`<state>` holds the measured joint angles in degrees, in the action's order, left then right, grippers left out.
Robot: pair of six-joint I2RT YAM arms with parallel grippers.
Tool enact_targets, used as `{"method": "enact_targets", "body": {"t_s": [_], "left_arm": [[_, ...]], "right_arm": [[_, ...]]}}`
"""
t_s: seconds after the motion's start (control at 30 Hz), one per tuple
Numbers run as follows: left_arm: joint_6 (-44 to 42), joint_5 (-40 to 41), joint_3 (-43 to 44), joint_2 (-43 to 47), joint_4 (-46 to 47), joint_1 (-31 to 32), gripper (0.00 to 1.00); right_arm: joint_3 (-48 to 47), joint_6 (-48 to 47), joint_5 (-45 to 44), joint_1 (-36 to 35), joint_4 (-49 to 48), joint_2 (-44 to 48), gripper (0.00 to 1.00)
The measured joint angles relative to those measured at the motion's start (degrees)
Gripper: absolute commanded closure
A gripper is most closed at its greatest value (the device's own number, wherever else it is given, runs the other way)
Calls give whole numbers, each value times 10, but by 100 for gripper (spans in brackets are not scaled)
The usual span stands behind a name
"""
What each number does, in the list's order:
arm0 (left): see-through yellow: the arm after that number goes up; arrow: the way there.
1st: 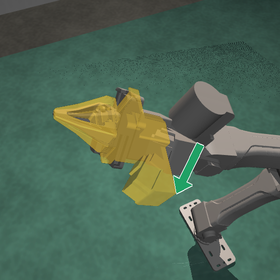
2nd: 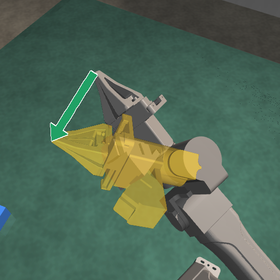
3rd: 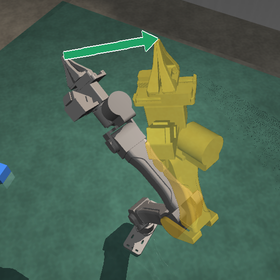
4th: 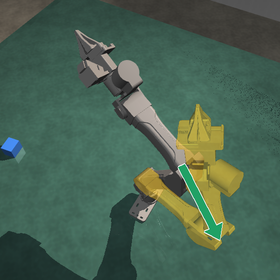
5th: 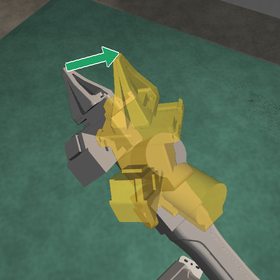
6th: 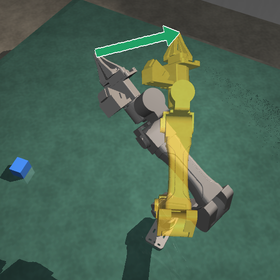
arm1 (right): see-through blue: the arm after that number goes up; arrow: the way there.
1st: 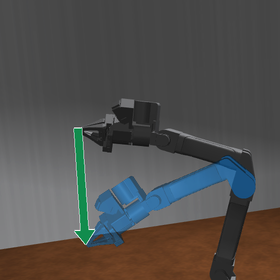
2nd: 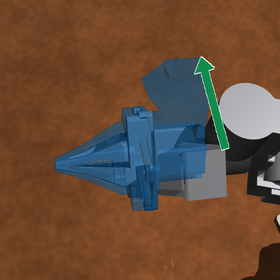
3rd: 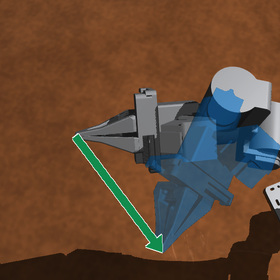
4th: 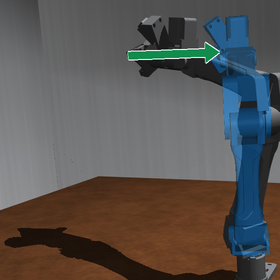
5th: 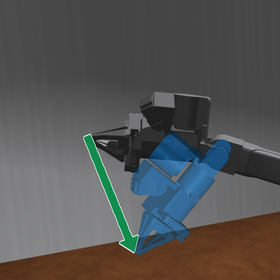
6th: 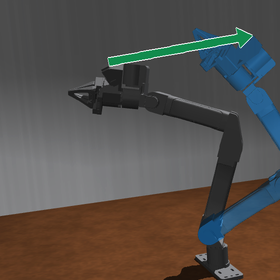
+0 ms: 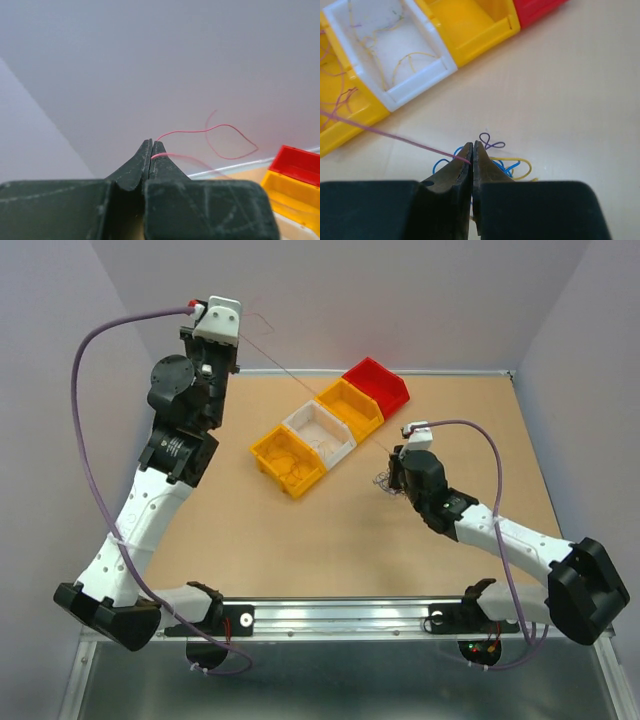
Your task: Untangle the cables
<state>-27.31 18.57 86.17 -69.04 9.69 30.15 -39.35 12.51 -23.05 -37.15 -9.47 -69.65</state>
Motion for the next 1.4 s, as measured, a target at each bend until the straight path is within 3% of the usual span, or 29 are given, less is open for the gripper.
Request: {"method": "enact_targets", "body": {"t_s": [0.2, 0.23, 0.3, 0.67, 0.7, 0.77, 0.8, 0.83, 1.1, 1.4], "left_arm": [[45, -25, 8, -3, -7, -93, 100], [50, -28, 5, -1, -1, -100, 100], [59, -34, -5, 6, 5, -112, 100], [95, -91, -104, 77, 47, -161, 100], [97, -115, -116, 89, 50, -160, 100], [99, -171, -129, 103, 51, -160, 100], [99, -200, -130, 104, 51, -160, 100], [99, -228, -130, 103, 51, -160, 100], [105, -330, -180, 97, 58, -160, 100], [111, -384, -226, 89, 75, -158, 100]], "right_arm": [[1, 36, -100, 9, 31, 1, 82], [5, 43, -116, 16, 35, 5, 73], [16, 58, -144, 31, 43, 18, 70], [43, 140, -221, 116, 83, 84, 65], [43, 142, -211, 116, 84, 89, 61], [47, 139, -184, 116, 79, 103, 36], [49, 131, -162, 116, 75, 114, 18], [52, 123, -147, 116, 70, 118, 13], [104, 70, 101, 116, -30, 158, 2], [106, 45, 306, 116, -142, 117, 1]]}}
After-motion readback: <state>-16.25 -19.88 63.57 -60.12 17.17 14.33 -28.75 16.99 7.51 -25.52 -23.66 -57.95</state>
